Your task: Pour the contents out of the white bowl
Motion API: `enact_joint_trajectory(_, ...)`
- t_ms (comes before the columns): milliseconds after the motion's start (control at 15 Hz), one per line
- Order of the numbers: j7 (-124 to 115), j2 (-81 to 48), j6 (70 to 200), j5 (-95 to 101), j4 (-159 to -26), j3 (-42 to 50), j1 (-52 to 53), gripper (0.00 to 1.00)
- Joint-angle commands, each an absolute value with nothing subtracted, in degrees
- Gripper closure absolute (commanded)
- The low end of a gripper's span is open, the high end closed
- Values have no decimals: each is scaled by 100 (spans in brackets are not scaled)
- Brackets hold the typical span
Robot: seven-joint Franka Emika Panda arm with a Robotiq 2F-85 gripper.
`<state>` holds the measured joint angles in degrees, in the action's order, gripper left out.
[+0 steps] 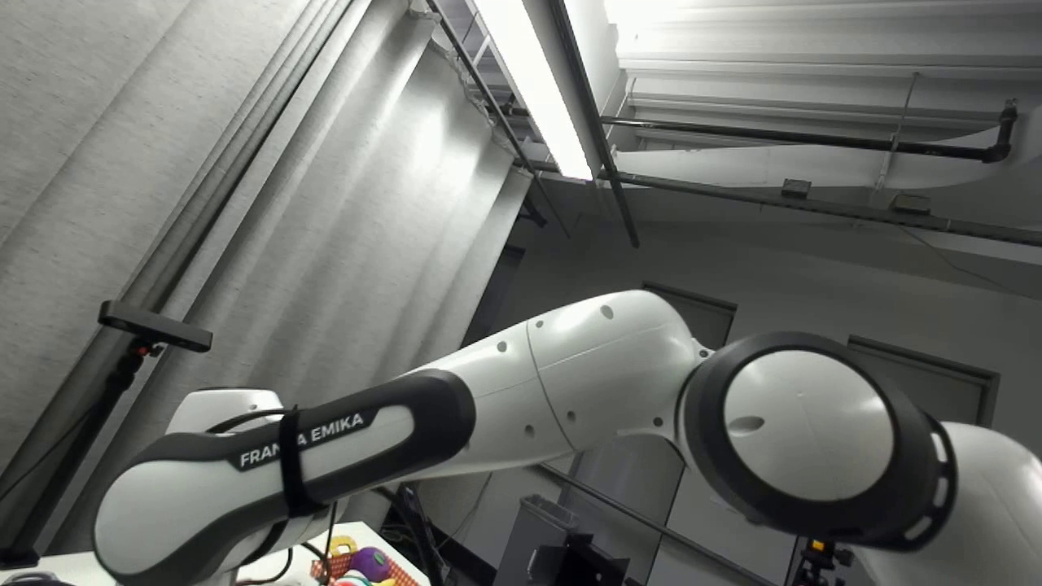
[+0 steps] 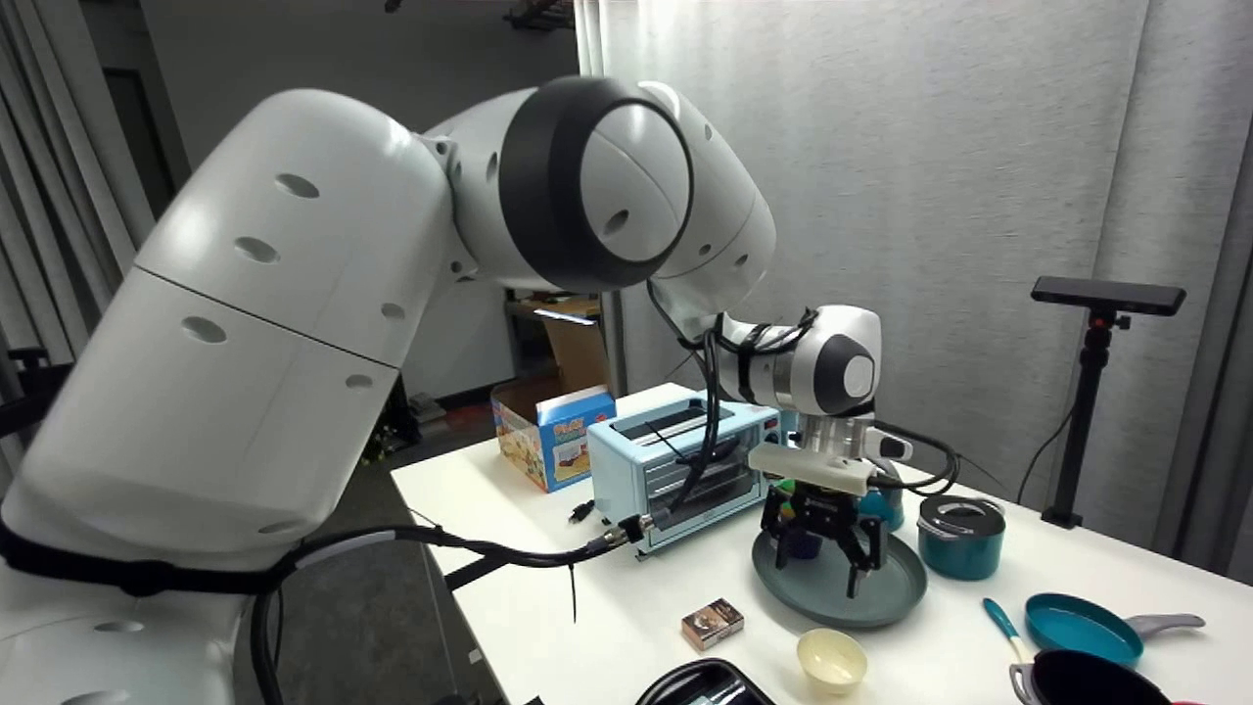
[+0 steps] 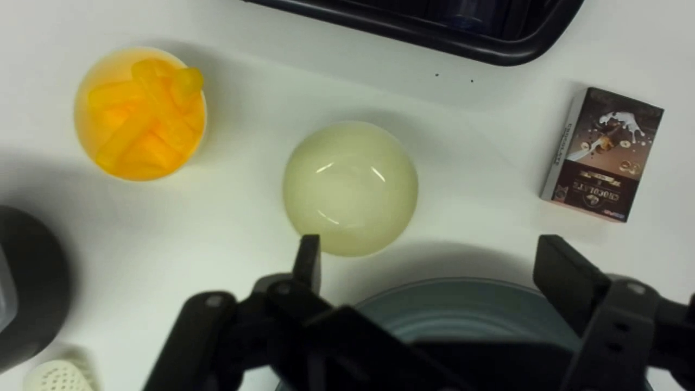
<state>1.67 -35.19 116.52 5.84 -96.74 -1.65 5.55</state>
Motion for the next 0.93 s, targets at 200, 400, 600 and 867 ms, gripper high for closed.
enact_joint_trajectory(200,-873,-2152,12728,1291,-11186,57,822,0)
enact_joint_trajectory(400,-1436,-1697,13139,1604,-11743,131,882,0)
enact_joint_trajectory(600,-2083,-1279,13464,2012,-12251,195,938,0)
enact_joint_trajectory(867,-3093,-782,13668,2710,-12819,228,980,0)
